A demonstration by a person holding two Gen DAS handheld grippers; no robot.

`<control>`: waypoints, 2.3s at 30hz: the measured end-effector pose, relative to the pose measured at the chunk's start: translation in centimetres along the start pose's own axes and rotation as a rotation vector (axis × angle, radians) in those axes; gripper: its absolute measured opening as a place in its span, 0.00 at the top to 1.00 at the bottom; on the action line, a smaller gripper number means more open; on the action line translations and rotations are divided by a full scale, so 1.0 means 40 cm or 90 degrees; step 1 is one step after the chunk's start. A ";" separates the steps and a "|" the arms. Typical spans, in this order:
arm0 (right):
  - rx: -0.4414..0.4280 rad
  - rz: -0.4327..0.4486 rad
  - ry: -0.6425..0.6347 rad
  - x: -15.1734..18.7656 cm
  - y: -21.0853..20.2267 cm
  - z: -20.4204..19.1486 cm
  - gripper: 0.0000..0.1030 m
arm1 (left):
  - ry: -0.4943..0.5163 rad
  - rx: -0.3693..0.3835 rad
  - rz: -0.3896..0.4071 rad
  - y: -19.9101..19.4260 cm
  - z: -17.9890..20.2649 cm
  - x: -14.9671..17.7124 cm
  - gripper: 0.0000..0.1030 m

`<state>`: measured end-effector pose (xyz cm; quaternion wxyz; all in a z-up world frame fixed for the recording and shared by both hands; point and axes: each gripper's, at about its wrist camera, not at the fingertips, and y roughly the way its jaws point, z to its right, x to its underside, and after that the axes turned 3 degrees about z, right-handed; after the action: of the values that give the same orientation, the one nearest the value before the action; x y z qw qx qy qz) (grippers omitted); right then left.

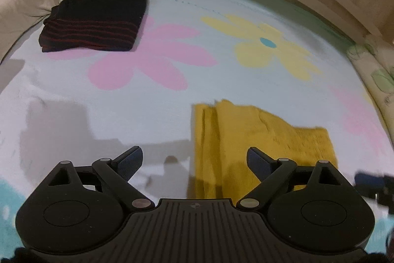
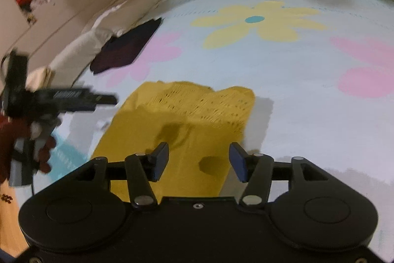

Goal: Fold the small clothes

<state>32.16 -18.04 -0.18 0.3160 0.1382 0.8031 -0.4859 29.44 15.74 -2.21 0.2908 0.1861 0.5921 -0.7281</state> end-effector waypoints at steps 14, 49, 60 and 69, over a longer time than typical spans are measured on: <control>-0.047 -0.001 0.162 0.003 0.021 0.075 0.01 | 0.043 0.056 -0.099 -0.020 0.046 0.132 0.08; -0.160 -0.008 0.248 -0.001 0.183 0.123 0.00 | 0.043 0.184 -0.118 0.110 0.049 0.112 0.01; -0.183 -0.012 0.231 0.000 0.186 0.132 0.00 | -0.025 0.204 -0.108 0.125 0.064 0.127 0.01; -0.127 -0.011 0.195 -0.005 0.171 0.108 0.60 | -0.022 0.146 -0.041 0.114 0.116 0.124 0.78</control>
<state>37.55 -18.41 -6.21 0.1979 0.1718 0.8871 -0.3798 28.94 9.64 -7.65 0.2542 0.1865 0.5057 -0.8030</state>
